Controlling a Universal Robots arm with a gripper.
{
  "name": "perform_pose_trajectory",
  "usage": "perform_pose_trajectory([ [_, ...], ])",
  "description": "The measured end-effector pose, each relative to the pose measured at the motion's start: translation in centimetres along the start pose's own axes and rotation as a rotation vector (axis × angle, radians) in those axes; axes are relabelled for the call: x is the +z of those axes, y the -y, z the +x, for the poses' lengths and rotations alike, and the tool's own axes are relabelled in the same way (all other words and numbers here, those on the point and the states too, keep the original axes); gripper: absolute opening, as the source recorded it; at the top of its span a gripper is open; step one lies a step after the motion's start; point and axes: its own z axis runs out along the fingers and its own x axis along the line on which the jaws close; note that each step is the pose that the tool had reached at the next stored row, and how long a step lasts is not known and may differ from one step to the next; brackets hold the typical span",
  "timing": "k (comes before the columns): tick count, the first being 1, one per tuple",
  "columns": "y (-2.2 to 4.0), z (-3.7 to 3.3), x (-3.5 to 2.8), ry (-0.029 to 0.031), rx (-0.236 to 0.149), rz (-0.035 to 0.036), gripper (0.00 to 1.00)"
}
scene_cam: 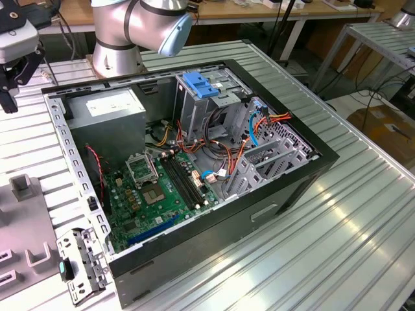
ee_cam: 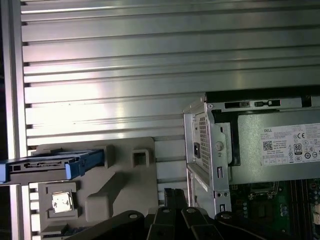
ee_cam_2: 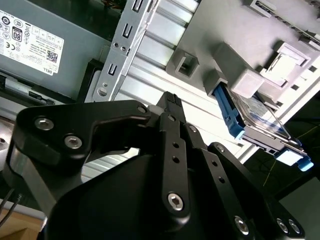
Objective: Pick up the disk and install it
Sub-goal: 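Reach for the disk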
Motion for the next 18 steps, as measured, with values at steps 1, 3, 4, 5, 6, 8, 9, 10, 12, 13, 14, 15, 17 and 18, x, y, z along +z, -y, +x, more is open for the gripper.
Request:
perform_pose_trajectory([
  [1, 0.00, 0.05, 0.00, -0.0004, 0.000, 0.0000, 0.11],
  [3, 0.00, 0.10, 0.00, -0.0005, 0.000, 0.0001, 0.11],
  [4, 0.01, 0.16, -0.01, -0.0006, 0.000, 0.0000, 0.11],
  [5, 0.01, 0.16, -0.01, -0.0006, 0.000, 0.0001, 0.11],
  [6, 0.01, 0.17, -0.01, -0.0006, 0.000, 0.0001, 0.11],
  [8, 0.01, 0.17, -0.01, -0.0006, 0.000, 0.0001, 0.11],
  [9, 0.01, 0.17, 0.00, -0.0005, 0.000, 0.0001, 0.11],
  [10, 0.01, 0.17, 0.00, -0.0005, 0.000, 0.0000, 0.11],
  [12, 0.01, 0.17, 0.00, -0.0005, 0.000, 0.0001, 0.11],
  [13, 0.01, 0.19, 0.00, -0.0005, 0.000, 0.0000, 0.11],
  [14, 0.01, 0.22, -0.01, -0.0006, 0.000, 0.0001, 0.11],
  [15, 0.02, 0.31, -0.01, -0.0005, 0.000, 0.0001, 0.11],
  [17, 0.04, 0.55, -0.01, -0.0006, 0.000, 0.0001, 0.11],
  [18, 0.04, 0.66, -0.02, -0.0006, 0.000, 0.0001, 0.11],
])
